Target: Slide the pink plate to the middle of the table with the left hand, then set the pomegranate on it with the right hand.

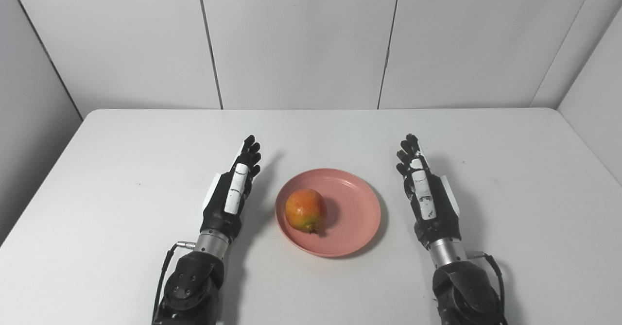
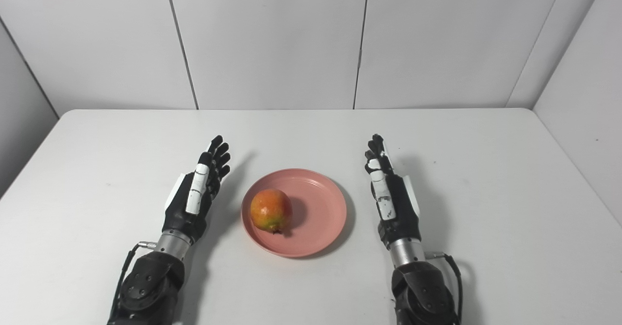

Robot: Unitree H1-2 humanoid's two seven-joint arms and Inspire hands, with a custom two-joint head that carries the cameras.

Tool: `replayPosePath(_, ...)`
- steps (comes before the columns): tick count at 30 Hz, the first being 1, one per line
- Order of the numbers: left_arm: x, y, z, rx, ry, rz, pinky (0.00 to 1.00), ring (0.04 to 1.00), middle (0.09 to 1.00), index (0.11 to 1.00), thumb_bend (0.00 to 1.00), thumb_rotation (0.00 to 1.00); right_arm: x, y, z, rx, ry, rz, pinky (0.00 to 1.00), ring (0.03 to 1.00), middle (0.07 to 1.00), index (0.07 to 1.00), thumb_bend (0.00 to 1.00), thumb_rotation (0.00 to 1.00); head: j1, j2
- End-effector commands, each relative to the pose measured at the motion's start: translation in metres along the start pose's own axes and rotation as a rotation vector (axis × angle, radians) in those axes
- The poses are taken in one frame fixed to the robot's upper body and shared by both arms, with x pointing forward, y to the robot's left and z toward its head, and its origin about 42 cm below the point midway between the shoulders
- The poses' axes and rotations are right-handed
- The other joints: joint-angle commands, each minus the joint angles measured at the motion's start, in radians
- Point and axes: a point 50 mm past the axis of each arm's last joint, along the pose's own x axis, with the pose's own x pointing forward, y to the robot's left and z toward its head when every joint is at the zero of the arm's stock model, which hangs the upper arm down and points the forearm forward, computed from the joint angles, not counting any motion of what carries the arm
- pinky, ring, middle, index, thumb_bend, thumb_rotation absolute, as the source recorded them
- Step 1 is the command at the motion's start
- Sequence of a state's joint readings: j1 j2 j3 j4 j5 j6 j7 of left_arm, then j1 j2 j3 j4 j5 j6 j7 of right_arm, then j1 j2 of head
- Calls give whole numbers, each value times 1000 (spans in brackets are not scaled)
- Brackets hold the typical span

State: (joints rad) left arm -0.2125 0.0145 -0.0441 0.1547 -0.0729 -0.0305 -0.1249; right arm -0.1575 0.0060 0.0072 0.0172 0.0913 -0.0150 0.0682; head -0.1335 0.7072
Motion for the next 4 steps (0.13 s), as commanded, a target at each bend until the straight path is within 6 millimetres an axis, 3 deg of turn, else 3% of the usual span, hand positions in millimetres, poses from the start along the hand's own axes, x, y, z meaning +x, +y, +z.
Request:
replayPosePath(1, 8, -6, 19, 28, -80, -9, 1000, 1000, 1000, 1000, 722, 1000, 8, -2, 17, -1, -86, 14, 1000, 1000, 1000, 1000, 679, 962, 2, 1)
replayPosePath(4, 6, -11, 18, 39, -80, -2, 1000, 1000, 1000, 1000, 709, 1000, 8, -5, 16, 1, -73, 13, 1000, 1000, 1000, 1000, 692, 952, 4, -13)
